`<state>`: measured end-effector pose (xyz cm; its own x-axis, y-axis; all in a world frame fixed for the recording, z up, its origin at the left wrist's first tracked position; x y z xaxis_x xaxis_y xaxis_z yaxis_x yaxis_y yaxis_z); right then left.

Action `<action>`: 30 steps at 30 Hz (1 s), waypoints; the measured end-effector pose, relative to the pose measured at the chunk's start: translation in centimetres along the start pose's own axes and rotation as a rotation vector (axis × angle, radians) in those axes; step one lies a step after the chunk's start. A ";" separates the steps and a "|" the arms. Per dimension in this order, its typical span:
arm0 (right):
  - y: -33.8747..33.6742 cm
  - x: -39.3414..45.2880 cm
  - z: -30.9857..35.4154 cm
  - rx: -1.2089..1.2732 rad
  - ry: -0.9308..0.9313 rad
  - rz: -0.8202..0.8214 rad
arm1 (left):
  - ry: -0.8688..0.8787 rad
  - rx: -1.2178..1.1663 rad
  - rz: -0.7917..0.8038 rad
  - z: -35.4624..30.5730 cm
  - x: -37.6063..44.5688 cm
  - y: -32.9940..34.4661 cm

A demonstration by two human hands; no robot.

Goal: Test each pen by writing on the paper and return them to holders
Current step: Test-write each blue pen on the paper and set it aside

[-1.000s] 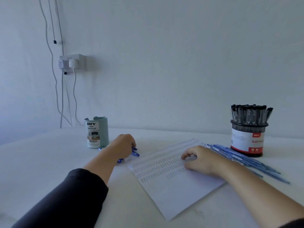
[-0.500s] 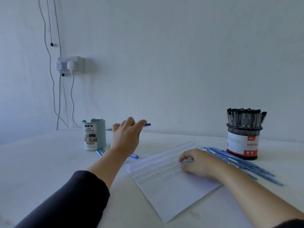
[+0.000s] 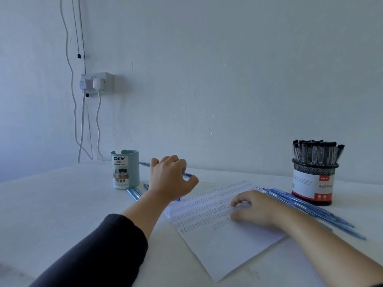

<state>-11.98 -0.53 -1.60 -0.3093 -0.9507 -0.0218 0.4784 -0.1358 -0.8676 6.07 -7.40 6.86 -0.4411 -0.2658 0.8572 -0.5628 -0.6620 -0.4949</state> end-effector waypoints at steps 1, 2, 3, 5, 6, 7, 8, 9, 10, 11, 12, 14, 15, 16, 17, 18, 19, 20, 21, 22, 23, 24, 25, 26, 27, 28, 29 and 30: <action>0.0 -0.1 0.0 0.006 0.001 0.013 | -0.001 0.000 0.000 0.0 0.0 0.0; 0.1 -0.3 0.1 0.010 0.001 0.026 | 0.000 0.003 0.002 -0.1 0.0 0.1; 0.1 -0.4 0.1 0.014 0.002 0.036 | 0.009 0.003 -0.003 0.0 0.0 0.2; 0.1 -0.7 0.0 0.016 0.009 0.056 | 0.032 -0.007 0.012 -0.1 0.0 0.7; 0.2 -0.8 -0.1 0.011 0.012 0.069 | 0.044 -0.021 0.049 -0.3 0.0 1.1; 0.3 -0.9 -0.1 0.007 0.012 0.083 | 0.060 -0.037 0.082 -0.4 0.0 1.6; 0.5 -1.0 -0.1 0.003 0.010 0.099 | 0.067 -0.067 0.099 -0.6 0.0 1.9; 0.6 -1.1 0.0 0.000 0.006 0.113 | 0.072 -0.105 0.106 -0.8 0.0 2.0; 0.7 -1.1 0.0 -0.008 0.002 0.122 | 0.068 -0.146 0.104 -0.9 0.1 1.8; 0.7 -1.2 0.0 -0.018 -0.001 0.127 | 0.078 -0.180 0.087 -1.1 0.2 1.8; 0.7 -1.2 0.1 -0.032 -0.007 0.132 | 0.109 -0.209 0.049 -1.6 0.3 1.4; 0.8 -1.3 0.2 -0.058 -0.018 0.142 | 0.140 -0.234 -0.071 -2.4 0.7 -0.4; 0.8 -1.3 0.2 -0.071 -0.019 0.149 | 0.095 -0.264 -0.088 -2.2 0.8 -0.7; 0.9 -1.3 0.2 -0.085 -0.018 0.160 | 0.016 -0.303 -0.060 -1.8 0.7 -0.7; 1.0 -1.4 0.1 -0.098 -0.015 0.169 | -0.075 -0.346 -0.019 -1.4 0.6 -0.5; 1.1 -1.3 0.1 -0.108 -0.011 0.179 | -0.178 -0.424 0.000 -1.0 0.3 -0.3; 1.2 -1.3 0.0 -0.107 -0.009 0.187 | -0.322 -0.576 -0.021 -0.2 -0.1 0.2; 1.3 -1.3 0.0 -0.098 -0.005 0.193 | -0.492 -0.779 -0.059 0.7 -0.7 1.1; 1.3 -1.3 -0.1 -0.083 0.001 0.202 | -0.653 -0.948 -0.101 1.2 -1.4 2.1; 1.4 -1.3 -0.2 -0.071 0.007 0.209 | -0.770 -1.048 -0.127 1.5 -1.9 2.8; 1.5 -1.2 -0.2 -0.061 0.009 0.212 | -0.848 -1.091 -0.131 1.7 -2.2 3.3; 1.5 -1.2 -0.2 -0.058 0.009 0.212 | -0.911 -1.134 -0.133 1.7 -2.6 3.6; 1.5 -1.1 -0.3 -0.057 0.010 0.210 | -0.959 -1.173 -0.137 1.5 -2.9 3.8; 1.5 -1.1 -0.3 -0.055 0.011 0.208 | -1.000 -1.205 -0.146 1.4 -3.2 3.9; 1.4 -1.0 -0.3 -0.053 0.013 0.205 | -1.031 -1.228 -0.155 1.4 -3.4 4.1; 1.4 -1.0 -0.4 -0.051 0.018 0.202 | -1.061 -1.240 -0.158 1.1 -3.7 4.2; 1.4 -1.0 -0.5 -0.048 0.021 0.201 | -1.089 -1.240 -0.156 0.8 -4.0 4.2; 1.4 -1.0 -0.5 -0.045 0.023 0.199 | -1.118 -1.244 -0.154 0.4 -4.3 4.2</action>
<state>-11.43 0.37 -3.10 -0.2316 -0.9508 -0.2059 0.4948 0.0671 -0.8664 5.90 -9.29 1.17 0.0385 -0.9507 0.3077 -0.9641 0.0456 0.2616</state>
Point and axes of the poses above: each hand's wrist, its own x-axis towards the middle knuckle, its own y-axis out of the palm, z = x × y, the point moved 10 cm from there along x, towards the middle knuckle, and after that the axes turned 13 degrees about y, right-handed, at the moved point
